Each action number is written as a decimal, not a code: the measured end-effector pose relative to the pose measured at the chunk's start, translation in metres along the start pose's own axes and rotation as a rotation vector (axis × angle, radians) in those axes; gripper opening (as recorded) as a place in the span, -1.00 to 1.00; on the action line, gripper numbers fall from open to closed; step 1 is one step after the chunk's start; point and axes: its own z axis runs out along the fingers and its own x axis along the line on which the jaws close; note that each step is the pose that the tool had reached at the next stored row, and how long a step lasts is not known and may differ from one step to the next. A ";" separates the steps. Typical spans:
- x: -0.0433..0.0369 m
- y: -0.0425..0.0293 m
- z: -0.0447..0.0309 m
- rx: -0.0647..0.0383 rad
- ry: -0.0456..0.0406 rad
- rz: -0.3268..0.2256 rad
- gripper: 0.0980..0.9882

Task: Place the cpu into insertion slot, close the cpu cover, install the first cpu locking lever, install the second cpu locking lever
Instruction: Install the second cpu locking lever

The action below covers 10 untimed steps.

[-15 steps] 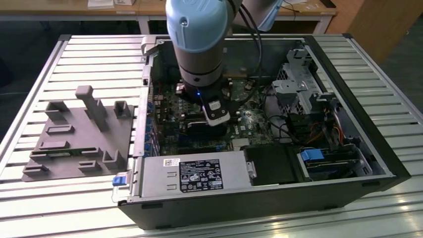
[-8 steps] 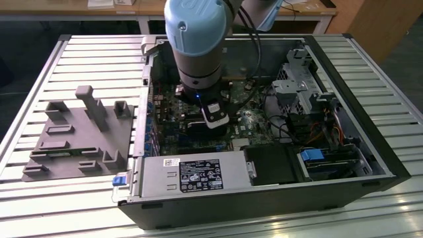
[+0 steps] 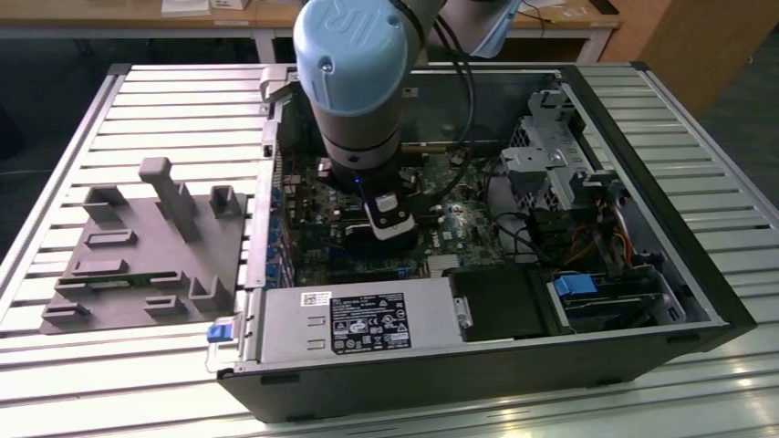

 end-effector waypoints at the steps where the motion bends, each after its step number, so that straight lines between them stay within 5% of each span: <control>1: 0.0002 -0.0005 0.0010 -0.002 0.0006 0.000 -0.98; 5: 0.0015 -0.0019 0.0036 -0.012 0.0030 0.001 -0.98; 10: 0.0046 -0.0034 0.0053 -0.013 0.0033 0.001 -0.98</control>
